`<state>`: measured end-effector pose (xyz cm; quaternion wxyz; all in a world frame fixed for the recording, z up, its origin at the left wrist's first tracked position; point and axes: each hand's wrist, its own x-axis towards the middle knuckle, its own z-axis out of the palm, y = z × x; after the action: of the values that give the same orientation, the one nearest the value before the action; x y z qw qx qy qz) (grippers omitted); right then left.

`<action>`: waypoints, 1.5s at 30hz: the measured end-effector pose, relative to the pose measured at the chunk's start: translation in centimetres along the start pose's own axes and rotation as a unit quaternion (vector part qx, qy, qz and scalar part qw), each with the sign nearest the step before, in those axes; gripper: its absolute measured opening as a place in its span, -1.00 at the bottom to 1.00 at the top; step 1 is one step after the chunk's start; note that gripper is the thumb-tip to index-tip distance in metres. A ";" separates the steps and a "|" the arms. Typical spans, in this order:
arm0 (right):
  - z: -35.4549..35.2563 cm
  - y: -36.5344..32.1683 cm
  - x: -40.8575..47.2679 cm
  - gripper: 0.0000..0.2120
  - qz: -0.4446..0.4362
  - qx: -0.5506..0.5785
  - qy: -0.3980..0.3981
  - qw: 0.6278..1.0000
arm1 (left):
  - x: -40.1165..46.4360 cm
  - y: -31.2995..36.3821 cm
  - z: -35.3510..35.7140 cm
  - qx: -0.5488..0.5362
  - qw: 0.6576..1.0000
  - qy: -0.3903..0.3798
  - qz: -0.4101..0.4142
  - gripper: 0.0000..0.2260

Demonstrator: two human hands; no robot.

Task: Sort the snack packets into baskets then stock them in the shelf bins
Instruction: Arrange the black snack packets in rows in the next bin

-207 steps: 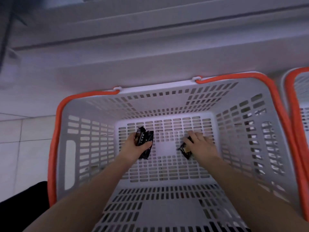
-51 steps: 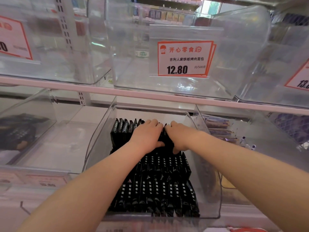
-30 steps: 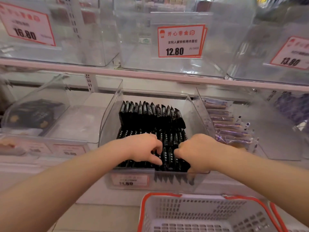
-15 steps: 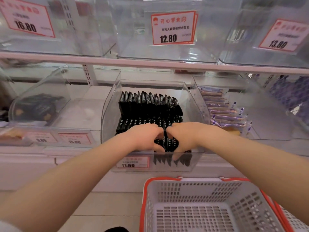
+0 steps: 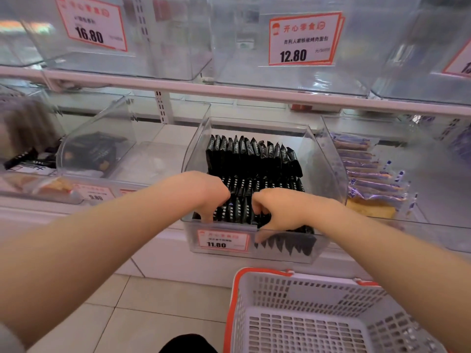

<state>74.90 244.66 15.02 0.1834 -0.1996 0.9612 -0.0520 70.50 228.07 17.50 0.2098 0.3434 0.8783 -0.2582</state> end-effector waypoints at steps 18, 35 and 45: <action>1.2 -2.0 3.9 -0.74 -0.050 0.075 0.057 0.994 | -0.1 -0.8 0.4 0.102 0.995 0.016 0.004 -0.62; 1.4 -2.9 5.1 -0.54 0.061 0.029 0.117 0.991 | 0.3 -1.7 0.4 0.076 0.997 0.029 0.014 -0.67; -0.3 0.3 1.6 -0.72 0.013 0.240 0.074 0.968 | 0.9 -0.8 1.2 0.086 0.989 0.116 -0.026 -0.67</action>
<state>73.31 244.30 14.72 0.1547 -0.1324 0.9341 -0.2932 69.55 227.28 16.33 0.0694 0.3647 0.8798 -0.2970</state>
